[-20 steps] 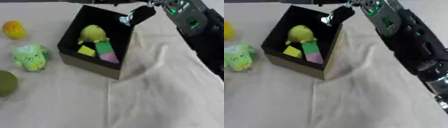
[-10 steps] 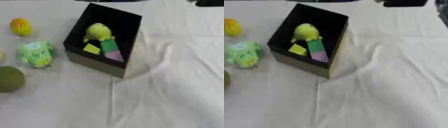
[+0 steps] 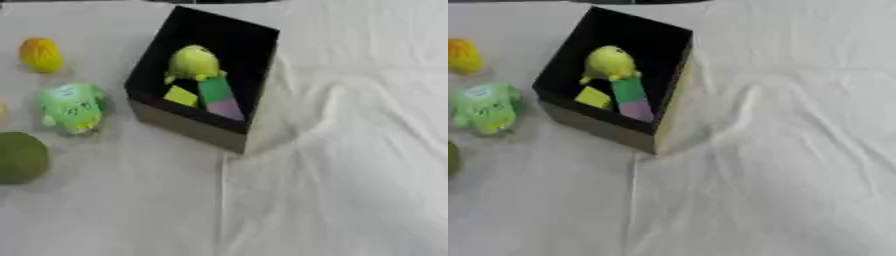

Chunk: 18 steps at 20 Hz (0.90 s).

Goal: Pick up objects on the table and place them in the box.

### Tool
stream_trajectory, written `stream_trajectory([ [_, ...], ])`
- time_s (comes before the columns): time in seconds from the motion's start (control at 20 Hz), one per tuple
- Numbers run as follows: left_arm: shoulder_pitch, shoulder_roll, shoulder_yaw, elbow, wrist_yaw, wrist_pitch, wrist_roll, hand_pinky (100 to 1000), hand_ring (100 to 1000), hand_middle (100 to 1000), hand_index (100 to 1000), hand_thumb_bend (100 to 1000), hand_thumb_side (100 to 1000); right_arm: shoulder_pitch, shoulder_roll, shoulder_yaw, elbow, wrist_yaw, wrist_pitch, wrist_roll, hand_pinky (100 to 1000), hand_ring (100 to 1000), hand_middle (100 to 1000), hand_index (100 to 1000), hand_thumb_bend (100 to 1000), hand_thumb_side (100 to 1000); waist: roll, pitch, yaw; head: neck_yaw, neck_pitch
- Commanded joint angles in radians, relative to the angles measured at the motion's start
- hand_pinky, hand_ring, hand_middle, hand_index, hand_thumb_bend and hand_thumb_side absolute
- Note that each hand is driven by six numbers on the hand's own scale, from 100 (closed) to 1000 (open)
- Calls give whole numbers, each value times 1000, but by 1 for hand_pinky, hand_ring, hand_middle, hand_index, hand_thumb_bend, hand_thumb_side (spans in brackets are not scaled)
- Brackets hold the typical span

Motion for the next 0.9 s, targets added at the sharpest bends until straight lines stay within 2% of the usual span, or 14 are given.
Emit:
stream_trajectory([
  [0.05, -23, 46, -2, -14, -6, 14, -91, 889, 862, 823, 918, 454, 543, 6, -45, -22, -15, -3, -7, -17, 837, 835, 679, 792, 100, 673, 14, -43, 0, 29, 8],
  [0.4, -32, 50, -14, -14, 9, 17, -218, 898, 873, 839, 919, 476, 527, 23, -41, -20, -15, 5, 1, -13, 837, 835, 679, 791, 100, 670, 18, -54, 0, 85, 9],
  [0.7, -6, 78, -33, -14, -2, 0, -338, 908, 880, 847, 906, 538, 460, 29, -37, -15, -15, 11, 13, -11, 837, 832, 675, 789, 100, 674, 20, -53, 0, 77, 6],
  [0.85, 28, 96, -32, -14, -10, 1, -386, 909, 881, 845, 905, 545, 484, 34, -38, -13, -15, 16, 17, -11, 837, 831, 673, 789, 100, 656, 22, -51, 0, 63, 5],
  [0.9, 45, 106, -31, -14, -6, 3, -399, 909, 881, 848, 909, 551, 487, 37, -39, -13, -15, 19, 18, -12, 837, 831, 673, 789, 100, 678, 23, -50, 0, 57, 5],
])
